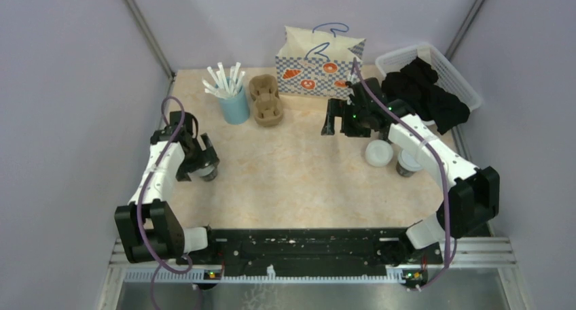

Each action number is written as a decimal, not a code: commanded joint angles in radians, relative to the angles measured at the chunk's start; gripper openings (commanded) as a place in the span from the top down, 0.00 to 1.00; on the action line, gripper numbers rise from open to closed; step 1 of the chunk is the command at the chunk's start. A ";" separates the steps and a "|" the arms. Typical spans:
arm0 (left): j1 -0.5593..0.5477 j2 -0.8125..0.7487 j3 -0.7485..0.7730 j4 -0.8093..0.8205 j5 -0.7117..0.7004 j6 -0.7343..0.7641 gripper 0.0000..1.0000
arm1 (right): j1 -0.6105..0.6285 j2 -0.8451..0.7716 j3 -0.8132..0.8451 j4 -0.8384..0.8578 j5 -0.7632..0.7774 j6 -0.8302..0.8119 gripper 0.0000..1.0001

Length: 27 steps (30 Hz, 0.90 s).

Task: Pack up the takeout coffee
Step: Place the coffee cup at the center of the board, then pick up the cup tray from the cup tray.

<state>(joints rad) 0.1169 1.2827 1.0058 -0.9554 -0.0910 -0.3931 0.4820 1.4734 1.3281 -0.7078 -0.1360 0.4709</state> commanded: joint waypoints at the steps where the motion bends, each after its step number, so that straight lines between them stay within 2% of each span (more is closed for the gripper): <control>1: 0.005 -0.001 0.054 -0.039 0.027 0.002 0.01 | 0.002 0.031 0.086 -0.003 0.036 -0.057 0.01; 16: 0.003 -0.032 0.145 -0.098 0.085 0.019 0.01 | 0.002 0.139 0.267 -0.037 0.074 -0.119 0.01; 22: -0.004 -0.085 0.211 -0.122 0.254 0.026 0.01 | 0.000 0.204 0.380 -0.055 0.127 -0.208 0.01; 27: -0.031 -0.117 0.245 -0.046 0.427 0.029 0.01 | 0.001 0.296 0.541 -0.076 0.102 -0.272 0.01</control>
<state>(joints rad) 0.1062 1.2079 1.2018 -1.0580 0.1688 -0.3809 0.4820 1.7210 1.7348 -0.7815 -0.0334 0.2745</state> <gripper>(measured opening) 0.987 0.987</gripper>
